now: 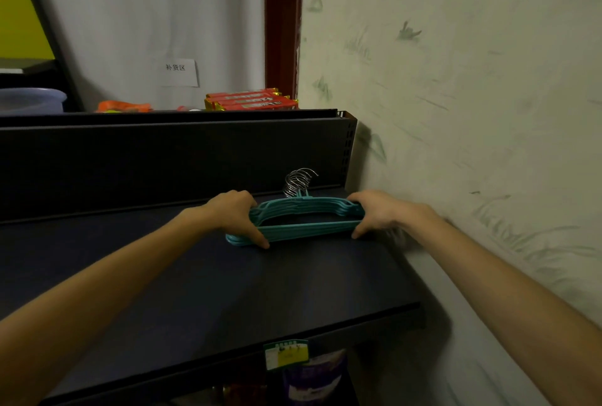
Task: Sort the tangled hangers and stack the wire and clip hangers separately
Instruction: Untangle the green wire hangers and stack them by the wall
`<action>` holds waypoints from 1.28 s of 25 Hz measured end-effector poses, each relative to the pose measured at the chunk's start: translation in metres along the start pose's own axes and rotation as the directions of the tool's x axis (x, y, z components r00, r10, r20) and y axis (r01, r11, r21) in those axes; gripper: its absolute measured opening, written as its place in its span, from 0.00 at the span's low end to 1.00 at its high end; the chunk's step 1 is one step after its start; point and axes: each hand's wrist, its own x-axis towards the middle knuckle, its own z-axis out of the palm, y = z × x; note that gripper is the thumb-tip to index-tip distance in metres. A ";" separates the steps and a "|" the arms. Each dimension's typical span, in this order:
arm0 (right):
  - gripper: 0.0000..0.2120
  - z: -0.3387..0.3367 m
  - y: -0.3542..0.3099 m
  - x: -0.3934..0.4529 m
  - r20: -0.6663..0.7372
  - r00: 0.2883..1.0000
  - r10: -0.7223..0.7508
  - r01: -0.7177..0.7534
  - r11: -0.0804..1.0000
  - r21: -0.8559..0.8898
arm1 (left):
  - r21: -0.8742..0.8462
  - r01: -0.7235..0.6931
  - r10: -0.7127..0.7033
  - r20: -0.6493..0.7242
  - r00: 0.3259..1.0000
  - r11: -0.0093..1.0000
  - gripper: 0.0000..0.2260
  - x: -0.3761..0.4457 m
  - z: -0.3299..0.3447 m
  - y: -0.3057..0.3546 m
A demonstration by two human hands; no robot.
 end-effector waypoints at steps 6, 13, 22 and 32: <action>0.33 -0.019 -0.007 0.012 0.090 0.996 0.016 -0.003 0.991 -0.137 | -0.015 0.115 -0.115 0.016 0.993 0.993 0.36 -0.004 -0.002 0.008; 0.44 -0.017 -0.005 0.007 0.080 0.991 0.106 -0.100 0.992 -0.075 | -0.155 0.166 -0.147 0.126 0.981 0.974 0.38 -0.010 -0.006 0.008; 0.22 -0.005 -0.016 0.001 -0.028 0.943 0.333 -0.331 0.942 0.048 | -0.167 0.175 -0.169 0.047 0.984 0.970 0.26 -0.016 -0.001 -0.002; 0.39 -0.013 -0.011 0.001 0.069 0.970 0.234 -0.238 0.970 0.051 | -0.212 0.195 -0.173 0.119 0.978 0.957 0.34 -0.016 -0.010 0.006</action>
